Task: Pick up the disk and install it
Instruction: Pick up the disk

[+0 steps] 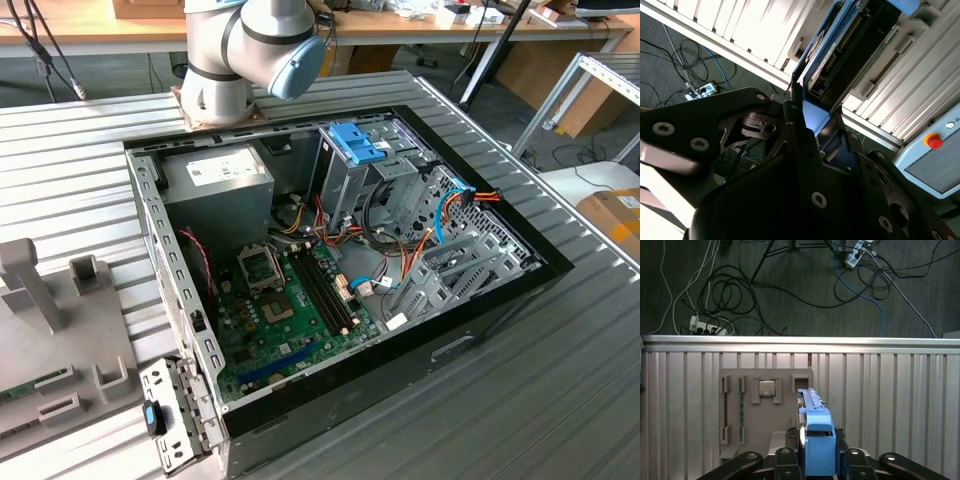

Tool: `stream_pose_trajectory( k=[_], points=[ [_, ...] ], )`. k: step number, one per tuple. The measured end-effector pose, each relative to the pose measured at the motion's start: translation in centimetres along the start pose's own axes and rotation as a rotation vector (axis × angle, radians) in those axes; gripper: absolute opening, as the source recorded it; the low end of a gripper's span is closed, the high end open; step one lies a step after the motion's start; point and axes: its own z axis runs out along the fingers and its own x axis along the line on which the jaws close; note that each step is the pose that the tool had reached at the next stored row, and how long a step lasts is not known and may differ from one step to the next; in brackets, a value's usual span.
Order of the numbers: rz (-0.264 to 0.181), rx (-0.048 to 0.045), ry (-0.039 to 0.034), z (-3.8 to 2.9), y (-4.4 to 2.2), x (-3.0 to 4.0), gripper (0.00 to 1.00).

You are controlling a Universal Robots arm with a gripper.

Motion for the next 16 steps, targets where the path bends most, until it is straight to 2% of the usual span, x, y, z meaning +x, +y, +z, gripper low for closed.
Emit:
stream_pose_trajectory(
  k=[4, 10, 16],
  points=[
    [0.0, 0.0001, 0.0, -0.3, 0.0, -0.01, 0.36],
    [0.0, -0.0001, 0.0001, -1.89, -0.01, -0.07, 0.36],
    [0.0, 0.0, 0.0, -1.97, -0.01, -0.07, 0.36]
  ],
)
